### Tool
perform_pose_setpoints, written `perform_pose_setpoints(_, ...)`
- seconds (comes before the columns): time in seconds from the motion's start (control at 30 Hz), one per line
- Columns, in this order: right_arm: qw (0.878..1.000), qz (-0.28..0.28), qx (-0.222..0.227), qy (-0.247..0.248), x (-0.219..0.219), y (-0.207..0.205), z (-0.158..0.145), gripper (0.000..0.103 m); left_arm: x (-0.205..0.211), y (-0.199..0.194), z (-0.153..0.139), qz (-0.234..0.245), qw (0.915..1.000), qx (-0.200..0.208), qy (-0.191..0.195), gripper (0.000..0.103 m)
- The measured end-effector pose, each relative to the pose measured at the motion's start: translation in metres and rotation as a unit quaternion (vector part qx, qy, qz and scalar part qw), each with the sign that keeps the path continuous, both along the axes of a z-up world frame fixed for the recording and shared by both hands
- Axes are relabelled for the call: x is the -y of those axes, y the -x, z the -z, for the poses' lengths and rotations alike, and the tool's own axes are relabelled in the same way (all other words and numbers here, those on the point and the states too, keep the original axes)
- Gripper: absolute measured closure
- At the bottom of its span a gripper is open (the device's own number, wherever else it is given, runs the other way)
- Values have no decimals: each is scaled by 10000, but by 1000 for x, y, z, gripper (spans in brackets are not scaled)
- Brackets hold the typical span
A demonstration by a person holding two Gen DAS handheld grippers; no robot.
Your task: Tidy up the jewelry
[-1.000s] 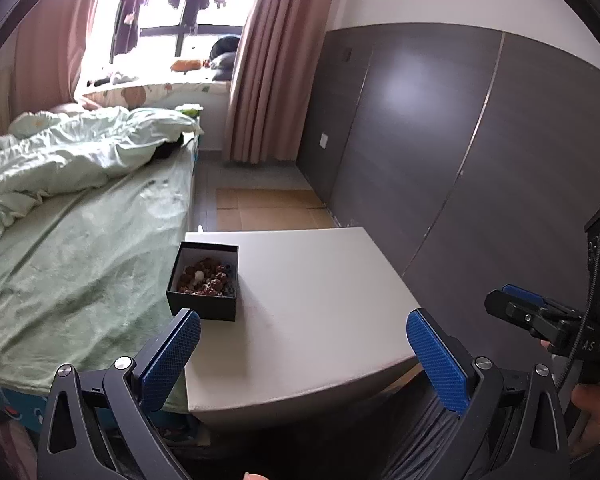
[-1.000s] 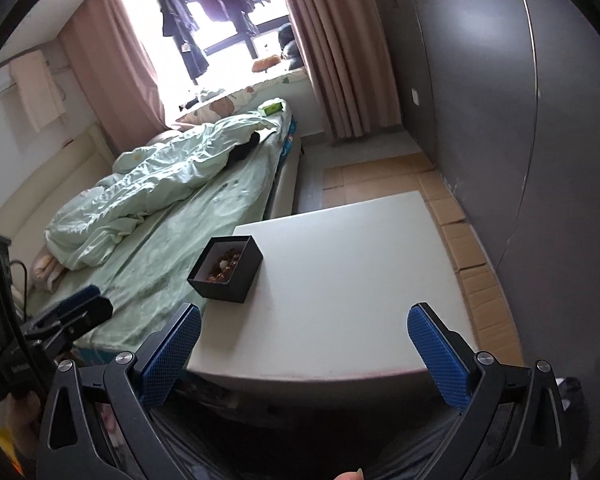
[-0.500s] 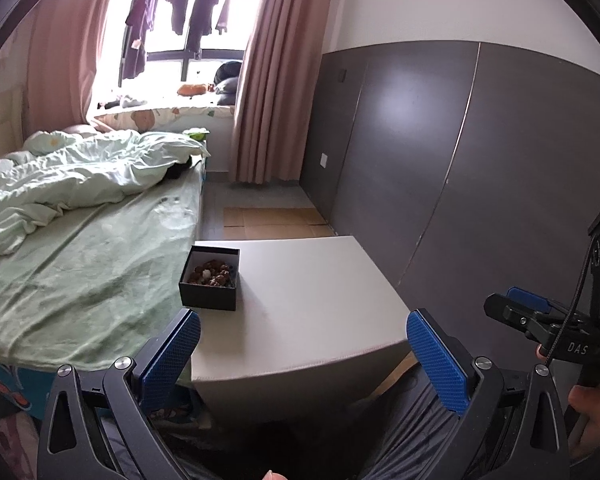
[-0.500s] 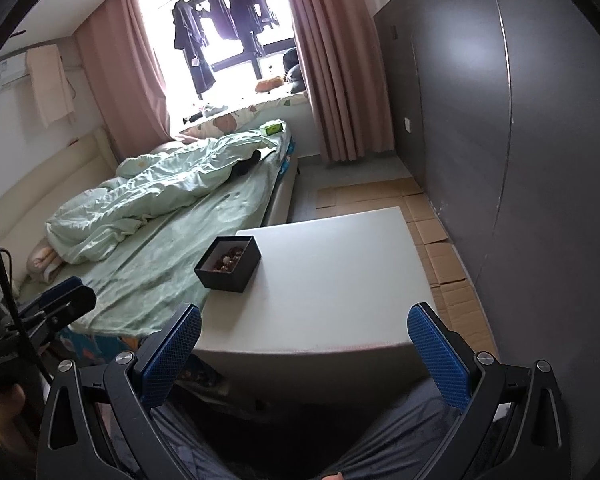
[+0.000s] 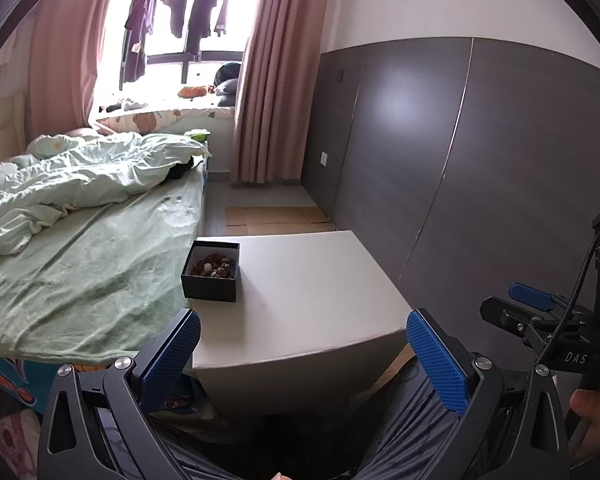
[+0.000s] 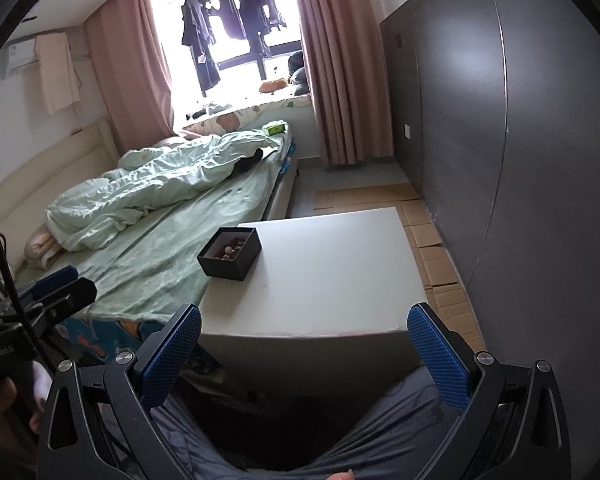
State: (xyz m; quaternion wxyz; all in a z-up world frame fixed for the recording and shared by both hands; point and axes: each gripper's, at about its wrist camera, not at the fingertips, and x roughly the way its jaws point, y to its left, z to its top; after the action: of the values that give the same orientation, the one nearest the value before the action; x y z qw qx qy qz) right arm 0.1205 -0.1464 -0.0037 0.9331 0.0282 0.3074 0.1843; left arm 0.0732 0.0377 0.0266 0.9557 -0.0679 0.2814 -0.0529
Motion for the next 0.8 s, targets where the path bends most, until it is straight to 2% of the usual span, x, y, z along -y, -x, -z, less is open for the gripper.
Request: perform_pose_setpoints(0.8, 10000, -41, 48, -26, 0, 2, -4, 0, 3, -2, -11, 55, 10000, 8, -54, 0)
